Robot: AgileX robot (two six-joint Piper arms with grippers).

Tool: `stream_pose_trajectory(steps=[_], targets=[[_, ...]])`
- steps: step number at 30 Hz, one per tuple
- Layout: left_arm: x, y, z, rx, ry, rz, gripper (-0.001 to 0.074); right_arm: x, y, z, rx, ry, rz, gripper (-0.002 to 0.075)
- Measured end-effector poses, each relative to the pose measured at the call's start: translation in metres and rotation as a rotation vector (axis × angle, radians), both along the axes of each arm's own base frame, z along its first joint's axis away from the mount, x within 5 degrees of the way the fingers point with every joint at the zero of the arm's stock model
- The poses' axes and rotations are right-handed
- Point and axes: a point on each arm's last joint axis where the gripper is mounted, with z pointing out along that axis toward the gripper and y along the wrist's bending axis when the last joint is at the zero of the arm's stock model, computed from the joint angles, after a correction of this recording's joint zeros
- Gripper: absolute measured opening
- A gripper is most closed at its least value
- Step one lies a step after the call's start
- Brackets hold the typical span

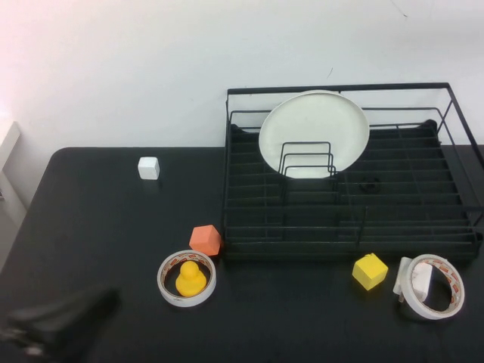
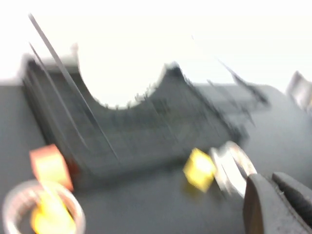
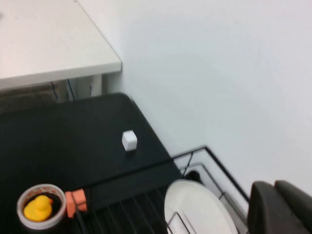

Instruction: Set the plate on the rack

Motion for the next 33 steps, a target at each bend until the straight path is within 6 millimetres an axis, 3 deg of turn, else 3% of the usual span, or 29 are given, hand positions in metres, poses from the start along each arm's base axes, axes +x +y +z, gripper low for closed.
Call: stream_pose_trajectory(steps=[3,7,12,21,33], targets=[[-0.011,0.014,0.011,-0.031,-0.104,0.092,-0.0001,-0.039,0.009,0.022,-0.027,-0.07,0.021,0.0006],[-0.022,0.03,0.013,-0.06,-0.18,0.206,-0.0001,-0.093,0.018,0.036,-0.059,-0.149,0.038,0.0006],[-0.026,0.047,0.006,-0.056,-0.209,0.355,-0.0001,-0.157,0.029,0.034,-0.048,-0.256,0.001,0.0006],[-0.027,0.058,0.004,-0.091,-0.186,0.462,-0.0001,-0.238,0.043,-0.004,0.047,-0.306,-0.058,0.0006],[-0.027,0.058,0.004,-0.093,-0.184,0.464,-0.0001,-0.309,0.055,-0.063,0.084,-0.344,-0.062,0.0005]])
